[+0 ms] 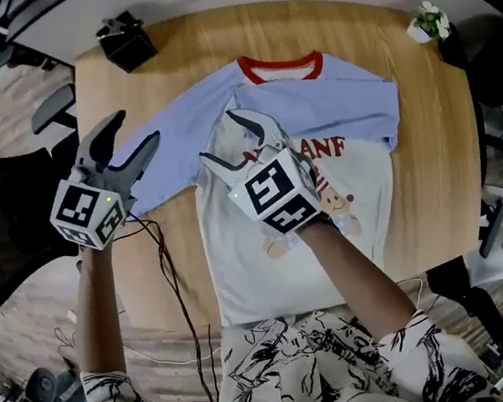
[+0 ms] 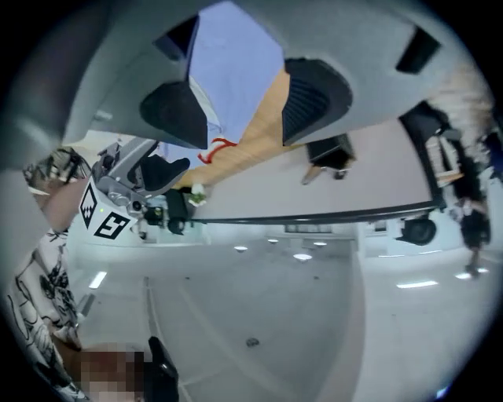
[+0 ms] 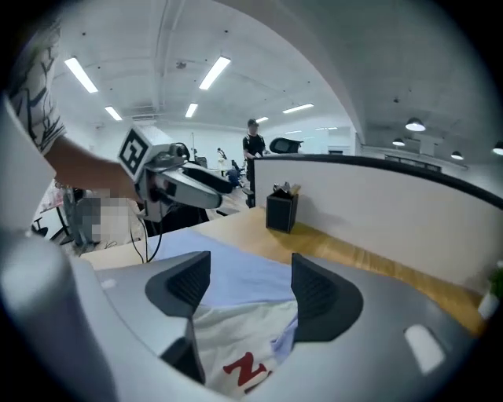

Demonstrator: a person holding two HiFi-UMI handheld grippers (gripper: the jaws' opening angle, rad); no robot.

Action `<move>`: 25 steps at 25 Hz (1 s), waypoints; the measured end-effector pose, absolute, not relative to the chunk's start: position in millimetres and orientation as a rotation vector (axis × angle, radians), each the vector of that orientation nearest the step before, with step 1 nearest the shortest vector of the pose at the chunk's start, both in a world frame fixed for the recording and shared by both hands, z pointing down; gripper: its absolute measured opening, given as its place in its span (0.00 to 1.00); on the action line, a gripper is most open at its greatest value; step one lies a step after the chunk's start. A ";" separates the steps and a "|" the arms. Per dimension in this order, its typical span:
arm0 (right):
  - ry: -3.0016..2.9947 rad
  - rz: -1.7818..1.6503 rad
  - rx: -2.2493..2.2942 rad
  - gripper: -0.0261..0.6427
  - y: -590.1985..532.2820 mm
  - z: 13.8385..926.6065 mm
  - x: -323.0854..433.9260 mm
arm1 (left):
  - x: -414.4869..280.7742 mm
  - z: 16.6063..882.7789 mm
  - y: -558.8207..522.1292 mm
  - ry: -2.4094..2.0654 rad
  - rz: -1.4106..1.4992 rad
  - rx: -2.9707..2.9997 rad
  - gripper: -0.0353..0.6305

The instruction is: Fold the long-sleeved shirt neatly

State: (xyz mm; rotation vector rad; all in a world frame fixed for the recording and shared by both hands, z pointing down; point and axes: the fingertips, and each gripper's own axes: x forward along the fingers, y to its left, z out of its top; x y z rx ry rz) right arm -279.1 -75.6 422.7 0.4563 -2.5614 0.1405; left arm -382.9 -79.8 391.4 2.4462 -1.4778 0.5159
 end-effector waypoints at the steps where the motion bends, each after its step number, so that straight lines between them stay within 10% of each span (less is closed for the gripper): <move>1: -2.580 0.100 0.424 0.54 -74.4 411.2 -282.3 | -398.7 383.3 -59.6 -1.597 0.466 2.360 0.51; 13: -2.607 -0.275 -0.018 0.54 -38.2 339.8 -384.0 | -490.0 416.8 170.4 -2.248 0.338 1.431 0.50; 25: -2.414 -0.241 -0.336 0.44 18.9 466.5 -545.2 | -545.0 513.7 175.9 -2.039 0.272 1.289 0.44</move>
